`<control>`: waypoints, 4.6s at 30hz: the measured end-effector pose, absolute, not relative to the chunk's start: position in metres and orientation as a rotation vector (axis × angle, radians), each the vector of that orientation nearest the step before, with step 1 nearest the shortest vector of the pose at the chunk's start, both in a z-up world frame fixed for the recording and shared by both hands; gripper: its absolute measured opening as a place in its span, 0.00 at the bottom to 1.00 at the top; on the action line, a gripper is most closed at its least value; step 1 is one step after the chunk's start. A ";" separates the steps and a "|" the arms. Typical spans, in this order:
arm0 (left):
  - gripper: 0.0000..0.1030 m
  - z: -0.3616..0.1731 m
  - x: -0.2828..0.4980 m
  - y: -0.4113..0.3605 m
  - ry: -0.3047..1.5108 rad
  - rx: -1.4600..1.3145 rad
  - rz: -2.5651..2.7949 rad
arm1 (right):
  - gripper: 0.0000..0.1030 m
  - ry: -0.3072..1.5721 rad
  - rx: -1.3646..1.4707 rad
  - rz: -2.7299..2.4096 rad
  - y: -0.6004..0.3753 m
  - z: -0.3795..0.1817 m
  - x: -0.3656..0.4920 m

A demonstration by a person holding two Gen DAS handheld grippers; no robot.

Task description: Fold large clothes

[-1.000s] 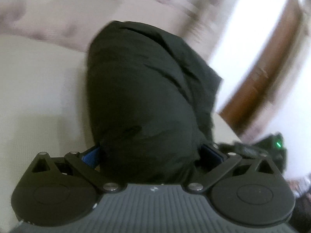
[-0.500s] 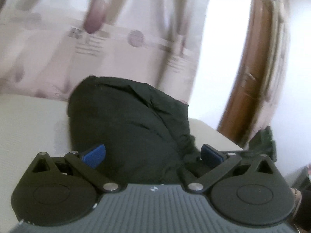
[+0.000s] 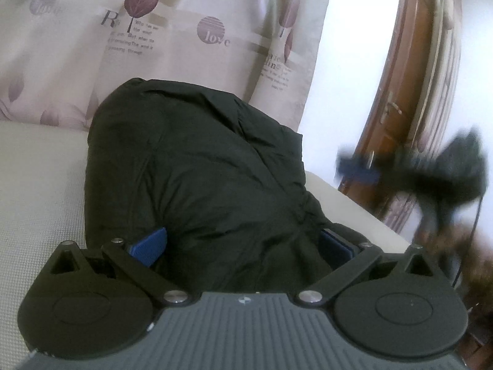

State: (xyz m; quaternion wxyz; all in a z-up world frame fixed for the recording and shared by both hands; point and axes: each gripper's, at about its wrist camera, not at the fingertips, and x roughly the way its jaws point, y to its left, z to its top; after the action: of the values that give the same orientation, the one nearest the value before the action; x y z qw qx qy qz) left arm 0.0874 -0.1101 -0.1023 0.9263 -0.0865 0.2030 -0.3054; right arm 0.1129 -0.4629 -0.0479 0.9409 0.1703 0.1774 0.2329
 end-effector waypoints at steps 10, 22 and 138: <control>1.00 -0.104 0.080 -0.111 0.407 -0.143 -0.606 | 0.43 0.495 -0.318 0.513 -0.340 -0.034 0.210; 1.00 -0.109 0.085 -0.105 0.415 -0.172 -0.634 | 0.44 0.526 -0.062 0.405 -0.374 -0.128 0.221; 1.00 -0.095 0.066 -0.121 0.535 0.060 -0.261 | 1.00 0.560 0.369 0.295 -0.432 -0.065 0.178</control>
State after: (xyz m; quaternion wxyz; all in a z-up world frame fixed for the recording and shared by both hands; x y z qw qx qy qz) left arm 0.0662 -0.1206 -0.0954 0.9556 0.0297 0.2633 -0.1287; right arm 0.1782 -0.4317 -0.0651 0.9336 0.1806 0.2738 0.1440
